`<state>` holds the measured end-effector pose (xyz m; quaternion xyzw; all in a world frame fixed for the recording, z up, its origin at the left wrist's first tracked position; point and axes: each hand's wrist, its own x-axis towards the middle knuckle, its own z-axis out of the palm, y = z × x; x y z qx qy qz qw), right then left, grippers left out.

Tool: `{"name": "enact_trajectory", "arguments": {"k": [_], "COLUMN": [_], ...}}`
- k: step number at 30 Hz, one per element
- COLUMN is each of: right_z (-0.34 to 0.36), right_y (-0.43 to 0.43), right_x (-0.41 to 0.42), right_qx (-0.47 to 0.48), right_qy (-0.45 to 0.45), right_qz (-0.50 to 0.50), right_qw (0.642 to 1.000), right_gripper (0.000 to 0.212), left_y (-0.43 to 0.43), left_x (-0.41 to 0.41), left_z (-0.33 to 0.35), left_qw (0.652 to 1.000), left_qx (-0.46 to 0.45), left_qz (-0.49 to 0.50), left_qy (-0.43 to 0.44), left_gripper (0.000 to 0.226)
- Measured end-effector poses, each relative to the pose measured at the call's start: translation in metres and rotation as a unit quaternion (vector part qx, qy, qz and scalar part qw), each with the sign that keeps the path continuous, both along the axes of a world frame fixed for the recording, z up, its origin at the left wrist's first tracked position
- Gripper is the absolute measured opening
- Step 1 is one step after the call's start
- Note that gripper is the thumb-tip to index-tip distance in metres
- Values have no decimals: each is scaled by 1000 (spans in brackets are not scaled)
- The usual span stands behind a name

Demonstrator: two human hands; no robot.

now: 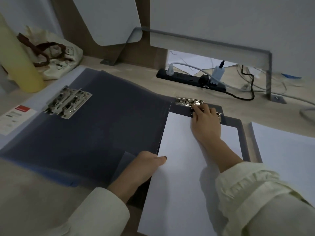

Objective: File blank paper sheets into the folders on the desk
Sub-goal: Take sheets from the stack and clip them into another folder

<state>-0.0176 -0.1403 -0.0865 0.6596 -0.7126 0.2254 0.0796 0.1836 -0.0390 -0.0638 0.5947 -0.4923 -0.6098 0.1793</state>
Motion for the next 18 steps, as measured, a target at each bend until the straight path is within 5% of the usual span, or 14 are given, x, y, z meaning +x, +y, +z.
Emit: {"name": "enact_trajectory", "arguments": {"k": [8,11,15,18], "right_z": [3,12,31,44], "right_y": [1,1,10,24], "right_x": [-1,0,-13,-41], "right_qx": [14,-15,-70,-72], "right_qy": [-41,-148,-408,-486], "right_qz": [6,-20,-79,-159], "right_qw": [999,989,907,856], "right_gripper": [35,37,26,29], "left_y": [2,3,2,3], "left_x": [-1,-1,-2,-2], "left_z": [2,1,1,4], "left_qw": [1000,1000,1000,1000], "left_qx": [-10,-14,-13,-11], "left_qz": [-2,0,6,9], "left_qy": [10,11,9,9], "left_gripper": [22,23,19,19]}}
